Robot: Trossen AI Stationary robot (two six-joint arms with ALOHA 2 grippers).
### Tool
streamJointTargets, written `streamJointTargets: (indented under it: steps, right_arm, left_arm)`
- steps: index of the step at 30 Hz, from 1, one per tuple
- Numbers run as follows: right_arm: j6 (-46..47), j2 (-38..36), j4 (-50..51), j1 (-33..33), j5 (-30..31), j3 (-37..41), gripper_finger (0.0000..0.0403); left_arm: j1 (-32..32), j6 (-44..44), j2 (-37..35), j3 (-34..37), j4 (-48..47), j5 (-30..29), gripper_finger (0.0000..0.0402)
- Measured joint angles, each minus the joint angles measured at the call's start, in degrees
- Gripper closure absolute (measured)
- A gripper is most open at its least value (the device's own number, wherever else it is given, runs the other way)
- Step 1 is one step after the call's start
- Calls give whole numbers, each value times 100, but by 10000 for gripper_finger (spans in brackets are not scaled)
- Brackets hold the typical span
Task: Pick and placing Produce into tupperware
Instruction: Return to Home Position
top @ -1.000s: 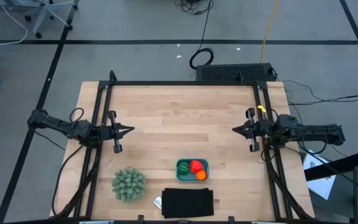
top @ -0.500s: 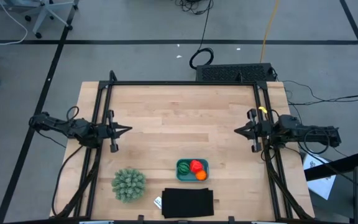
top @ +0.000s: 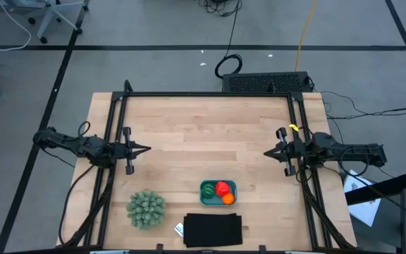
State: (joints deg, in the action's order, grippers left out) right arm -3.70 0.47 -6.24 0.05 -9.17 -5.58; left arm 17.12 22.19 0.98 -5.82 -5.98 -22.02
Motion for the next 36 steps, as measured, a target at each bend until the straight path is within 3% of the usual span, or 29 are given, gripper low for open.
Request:
streamJointTargets:
  steps: [8,11,15,22,36]
  right_arm:
    - [1,2,1,0,4,0,403]
    - [-3,2,2,0,53,0,403]
    - [71,2,11,-4,614,0,403]
    - [-68,2,76,-2,605,2,403]
    - [131,2,214,-4,149,2,403]
  left_arm:
    - [0,-28,-1,4,15,442,401]
    - [0,-24,1,4,7,322,401]
    - [-1,-21,2,4,28,-57,401]
    - [-239,-20,-1,4,29,-142,401]
    - [-822,-242,-1,9,-79,931,401]
